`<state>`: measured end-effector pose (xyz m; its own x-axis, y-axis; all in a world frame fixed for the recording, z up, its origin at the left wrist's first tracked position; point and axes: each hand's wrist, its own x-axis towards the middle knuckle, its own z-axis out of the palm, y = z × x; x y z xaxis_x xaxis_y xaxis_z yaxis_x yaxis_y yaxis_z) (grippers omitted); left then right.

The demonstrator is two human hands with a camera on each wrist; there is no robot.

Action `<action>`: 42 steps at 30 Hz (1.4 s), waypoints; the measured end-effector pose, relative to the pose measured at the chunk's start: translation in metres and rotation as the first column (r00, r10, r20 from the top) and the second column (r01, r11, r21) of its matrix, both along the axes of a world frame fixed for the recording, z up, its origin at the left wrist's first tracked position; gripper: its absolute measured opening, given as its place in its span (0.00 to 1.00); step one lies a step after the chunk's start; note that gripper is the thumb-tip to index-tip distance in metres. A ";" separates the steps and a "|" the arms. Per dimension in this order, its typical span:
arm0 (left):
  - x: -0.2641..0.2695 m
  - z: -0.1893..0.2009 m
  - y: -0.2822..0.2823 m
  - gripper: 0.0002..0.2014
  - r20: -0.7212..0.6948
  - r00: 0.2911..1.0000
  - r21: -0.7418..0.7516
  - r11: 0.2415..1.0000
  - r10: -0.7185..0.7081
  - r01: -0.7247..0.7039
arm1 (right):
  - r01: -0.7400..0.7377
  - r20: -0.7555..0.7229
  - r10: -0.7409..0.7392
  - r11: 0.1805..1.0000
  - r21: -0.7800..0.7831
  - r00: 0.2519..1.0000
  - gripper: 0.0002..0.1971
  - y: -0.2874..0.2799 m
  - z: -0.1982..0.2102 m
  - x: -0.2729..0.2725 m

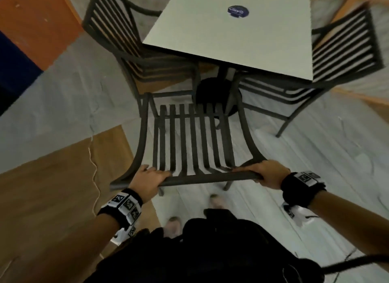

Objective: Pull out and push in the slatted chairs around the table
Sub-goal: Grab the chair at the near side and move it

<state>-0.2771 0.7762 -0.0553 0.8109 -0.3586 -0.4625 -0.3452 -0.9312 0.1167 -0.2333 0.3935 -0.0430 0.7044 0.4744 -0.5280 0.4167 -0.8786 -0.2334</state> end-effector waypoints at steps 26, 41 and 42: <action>0.063 0.014 0.039 0.24 -0.044 0.993 -0.008 0.994 -0.112 0.112 | 0.251 0.104 -0.249 0.968 -0.004 0.963 0.29 0.048 -0.009 -0.049; 0.148 0.014 0.009 0.08 0.053 0.997 -0.092 0.994 -0.055 0.059 | 0.294 0.131 -0.284 0.953 -0.067 0.950 0.22 0.028 0.009 0.038; 0.149 0.013 0.008 0.08 0.065 0.997 -0.105 0.993 -0.052 0.059 | 0.301 0.119 -0.292 0.951 -0.074 0.949 0.21 0.028 0.010 0.042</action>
<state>-0.1281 0.7843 -0.0424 0.8144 -0.4484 -0.3684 -0.4057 -0.8938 0.1911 -0.1916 0.4216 -0.0332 0.8598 0.1898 -0.4740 0.1522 -0.9814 -0.1169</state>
